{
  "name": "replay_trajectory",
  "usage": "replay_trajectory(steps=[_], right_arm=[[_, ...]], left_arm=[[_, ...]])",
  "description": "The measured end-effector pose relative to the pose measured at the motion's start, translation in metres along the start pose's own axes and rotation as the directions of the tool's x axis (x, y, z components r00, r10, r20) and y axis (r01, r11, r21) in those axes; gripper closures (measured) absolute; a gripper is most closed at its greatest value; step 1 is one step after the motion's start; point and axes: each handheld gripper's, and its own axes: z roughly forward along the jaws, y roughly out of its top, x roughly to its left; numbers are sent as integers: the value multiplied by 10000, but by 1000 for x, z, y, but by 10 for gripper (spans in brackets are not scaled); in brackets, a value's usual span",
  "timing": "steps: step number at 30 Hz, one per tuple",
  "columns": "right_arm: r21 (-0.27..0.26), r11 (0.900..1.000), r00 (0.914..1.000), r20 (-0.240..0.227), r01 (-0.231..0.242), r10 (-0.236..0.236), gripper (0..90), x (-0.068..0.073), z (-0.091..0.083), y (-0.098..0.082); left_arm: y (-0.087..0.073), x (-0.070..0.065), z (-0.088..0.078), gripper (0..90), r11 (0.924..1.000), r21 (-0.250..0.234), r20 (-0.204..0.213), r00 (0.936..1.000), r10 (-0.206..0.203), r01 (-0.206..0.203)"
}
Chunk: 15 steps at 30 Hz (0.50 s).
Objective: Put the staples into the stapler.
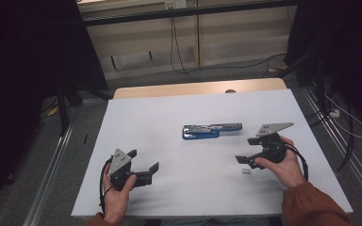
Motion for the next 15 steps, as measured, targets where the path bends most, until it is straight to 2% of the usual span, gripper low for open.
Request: replay_trajectory(steps=[2,5,10,13,15], right_arm=[[191,9996,9996,219,201,-205,118,2,2,-2],[526,9982,9996,41,283,-285,161,3,6,-4],[784,9956,9986,-94,522,-516,242,3,6,-5],[1088,9914,9971,129,727,-745,272,2,5,-6],[1285,9890,9973,-120,735,-725,340,2,5,-7]], left_arm=[[0,0,0,39,10000,41,-8,10000,29,-29],[-1,1,1,39,9997,241,-42,10000,-20,21],[-1,1,1,39,9999,151,-59,10000,-61,62],[-1,1,1,39,9998,205,-50,10000,-39,40],[-1,1,1,39,9998,191,-23,10000,-37,38]])
